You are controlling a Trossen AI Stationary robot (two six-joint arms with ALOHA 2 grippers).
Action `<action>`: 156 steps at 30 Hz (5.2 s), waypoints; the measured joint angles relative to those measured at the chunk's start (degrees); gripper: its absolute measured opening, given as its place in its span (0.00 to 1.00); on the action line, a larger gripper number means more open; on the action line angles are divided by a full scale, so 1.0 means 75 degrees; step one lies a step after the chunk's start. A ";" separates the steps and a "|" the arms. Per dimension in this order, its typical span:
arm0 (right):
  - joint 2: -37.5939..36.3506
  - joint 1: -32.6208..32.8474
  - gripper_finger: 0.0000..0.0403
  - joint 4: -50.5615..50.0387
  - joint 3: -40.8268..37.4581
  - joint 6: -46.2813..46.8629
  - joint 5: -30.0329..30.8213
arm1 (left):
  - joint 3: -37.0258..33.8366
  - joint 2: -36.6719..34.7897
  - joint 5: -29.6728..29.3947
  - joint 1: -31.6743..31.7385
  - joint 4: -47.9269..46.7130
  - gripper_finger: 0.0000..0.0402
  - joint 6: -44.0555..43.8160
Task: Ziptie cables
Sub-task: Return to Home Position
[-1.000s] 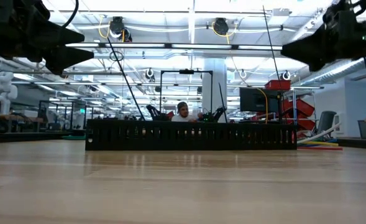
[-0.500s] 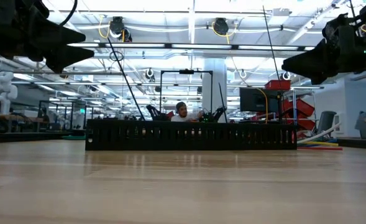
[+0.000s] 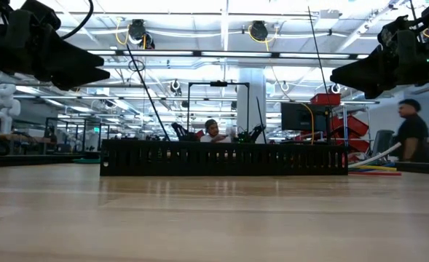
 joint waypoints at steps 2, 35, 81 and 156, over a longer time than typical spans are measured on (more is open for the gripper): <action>0.0000 0.0000 0.35 0.0002 0.0000 0.0000 0.0000 | -0.0002 -0.0003 0.0001 0.0000 0.0005 0.74 0.0010; 0.0000 0.0020 0.35 -0.0010 0.0000 0.1964 -0.0005 | -0.0003 -0.0006 -0.0197 0.0009 0.0941 0.74 0.0778; 0.0000 0.0023 0.35 -0.0012 0.0000 0.1964 0.0000 | -0.0003 0.0047 0.0119 0.0082 0.0679 0.74 0.1387; 0.0003 0.0021 0.35 -0.0011 0.0000 0.1964 -0.0003 | -0.0006 -0.0440 0.4885 0.0108 0.0490 0.74 0.1789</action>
